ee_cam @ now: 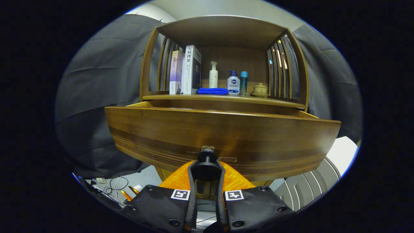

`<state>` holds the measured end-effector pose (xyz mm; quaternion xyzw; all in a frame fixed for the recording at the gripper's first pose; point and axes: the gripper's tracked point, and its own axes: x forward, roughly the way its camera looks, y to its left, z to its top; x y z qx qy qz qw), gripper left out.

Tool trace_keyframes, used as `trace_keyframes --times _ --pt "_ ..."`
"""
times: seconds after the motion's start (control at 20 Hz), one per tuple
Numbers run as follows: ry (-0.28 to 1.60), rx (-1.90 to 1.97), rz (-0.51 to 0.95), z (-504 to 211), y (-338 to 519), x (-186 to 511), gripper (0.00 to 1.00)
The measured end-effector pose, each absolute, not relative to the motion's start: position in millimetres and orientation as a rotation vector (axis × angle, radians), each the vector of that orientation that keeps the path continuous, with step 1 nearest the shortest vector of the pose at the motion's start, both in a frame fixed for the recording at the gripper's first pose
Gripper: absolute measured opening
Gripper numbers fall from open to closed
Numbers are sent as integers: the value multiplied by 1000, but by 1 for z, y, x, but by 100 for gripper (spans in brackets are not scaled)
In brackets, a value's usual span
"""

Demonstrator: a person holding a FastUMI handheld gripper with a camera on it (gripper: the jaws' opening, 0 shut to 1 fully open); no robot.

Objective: Pull open the drawer, take out the items inside it, and place them on the countertop above the cabinet.

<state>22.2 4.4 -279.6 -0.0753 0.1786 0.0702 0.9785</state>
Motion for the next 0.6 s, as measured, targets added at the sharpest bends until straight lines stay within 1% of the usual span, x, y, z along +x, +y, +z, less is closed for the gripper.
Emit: trace_keyframes --times 0.6 --pt "394 -164 163 -284 6 -19 25"
